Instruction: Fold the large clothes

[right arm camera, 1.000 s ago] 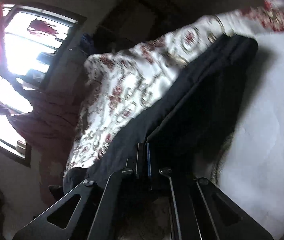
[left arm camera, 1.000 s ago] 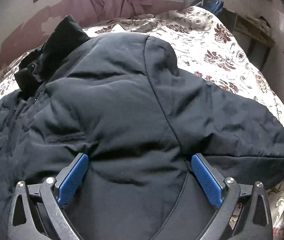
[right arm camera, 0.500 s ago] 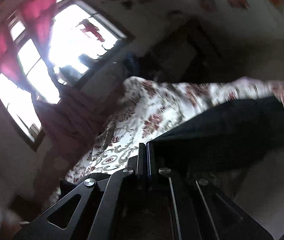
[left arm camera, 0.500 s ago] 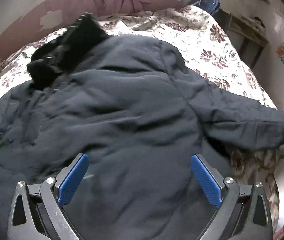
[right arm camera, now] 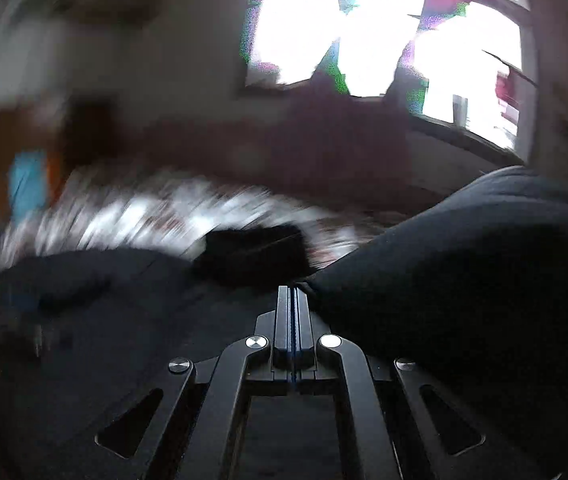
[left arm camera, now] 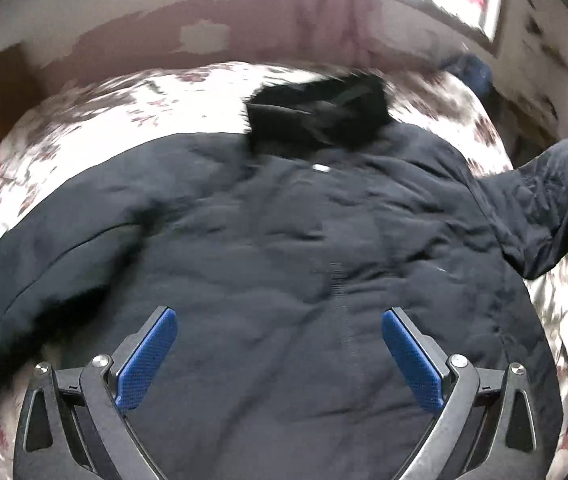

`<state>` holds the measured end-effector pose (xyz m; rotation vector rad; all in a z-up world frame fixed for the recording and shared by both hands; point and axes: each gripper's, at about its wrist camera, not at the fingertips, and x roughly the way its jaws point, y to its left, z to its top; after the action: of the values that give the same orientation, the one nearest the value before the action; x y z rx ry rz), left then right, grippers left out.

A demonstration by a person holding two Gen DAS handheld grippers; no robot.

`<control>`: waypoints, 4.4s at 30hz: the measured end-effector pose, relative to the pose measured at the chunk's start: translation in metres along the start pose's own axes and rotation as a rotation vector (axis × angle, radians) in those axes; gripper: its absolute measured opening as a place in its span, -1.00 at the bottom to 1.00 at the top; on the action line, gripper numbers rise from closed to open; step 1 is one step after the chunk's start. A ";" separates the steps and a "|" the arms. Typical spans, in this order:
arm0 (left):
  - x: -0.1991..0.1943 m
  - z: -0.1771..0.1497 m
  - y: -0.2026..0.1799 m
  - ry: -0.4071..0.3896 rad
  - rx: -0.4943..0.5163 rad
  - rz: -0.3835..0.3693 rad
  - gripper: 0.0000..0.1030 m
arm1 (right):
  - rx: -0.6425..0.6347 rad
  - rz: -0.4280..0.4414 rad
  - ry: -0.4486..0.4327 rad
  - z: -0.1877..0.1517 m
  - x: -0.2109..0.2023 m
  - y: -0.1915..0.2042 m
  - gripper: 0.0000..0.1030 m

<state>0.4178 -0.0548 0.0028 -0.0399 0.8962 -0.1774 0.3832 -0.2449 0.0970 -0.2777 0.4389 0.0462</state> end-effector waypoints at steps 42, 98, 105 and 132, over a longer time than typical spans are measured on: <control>0.105 -0.012 0.049 0.074 -0.308 -0.031 -0.87 | 0.203 0.163 0.209 -0.163 -0.022 0.000 0.71; -0.012 -0.154 0.270 -0.582 -1.318 -0.274 0.92 | 0.092 -0.032 0.240 -0.036 0.100 0.090 0.90; -0.005 -0.155 0.297 -0.597 -1.430 -0.318 0.92 | -0.012 0.058 0.272 -0.025 0.137 0.175 0.90; -0.078 -0.080 0.311 -0.773 -0.936 -0.140 -0.83 | 0.215 0.153 0.291 -0.050 0.122 0.151 0.96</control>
<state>0.3506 0.2677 -0.0211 -0.9798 0.1356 0.1419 0.4573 -0.1157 -0.0373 -0.0376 0.7485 0.1086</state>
